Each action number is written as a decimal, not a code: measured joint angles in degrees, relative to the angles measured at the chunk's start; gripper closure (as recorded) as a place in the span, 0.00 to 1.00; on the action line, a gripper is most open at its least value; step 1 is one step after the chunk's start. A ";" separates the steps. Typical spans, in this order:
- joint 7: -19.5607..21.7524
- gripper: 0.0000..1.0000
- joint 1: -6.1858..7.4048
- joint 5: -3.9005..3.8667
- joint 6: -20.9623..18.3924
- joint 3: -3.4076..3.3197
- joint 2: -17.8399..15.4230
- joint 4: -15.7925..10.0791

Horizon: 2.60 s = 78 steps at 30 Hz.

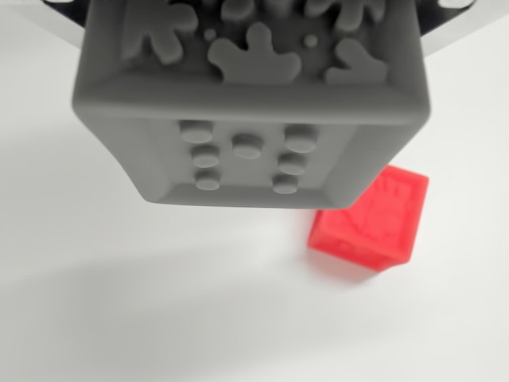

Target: Destack cube

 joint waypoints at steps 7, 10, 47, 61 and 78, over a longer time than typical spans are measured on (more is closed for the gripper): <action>-3.64 1.00 -1.01 0.00 0.71 -0.02 -0.61 -1.25; -5.21 1.00 -1.43 0.00 1.00 -0.04 -0.83 -1.78; -26.00 1.00 -7.23 0.00 4.36 -0.33 -2.81 -7.24; -33.48 1.00 -9.37 0.00 5.46 -0.44 -3.31 -8.81; -43.50 1.00 -12.36 0.00 6.73 -0.54 -3.70 -10.51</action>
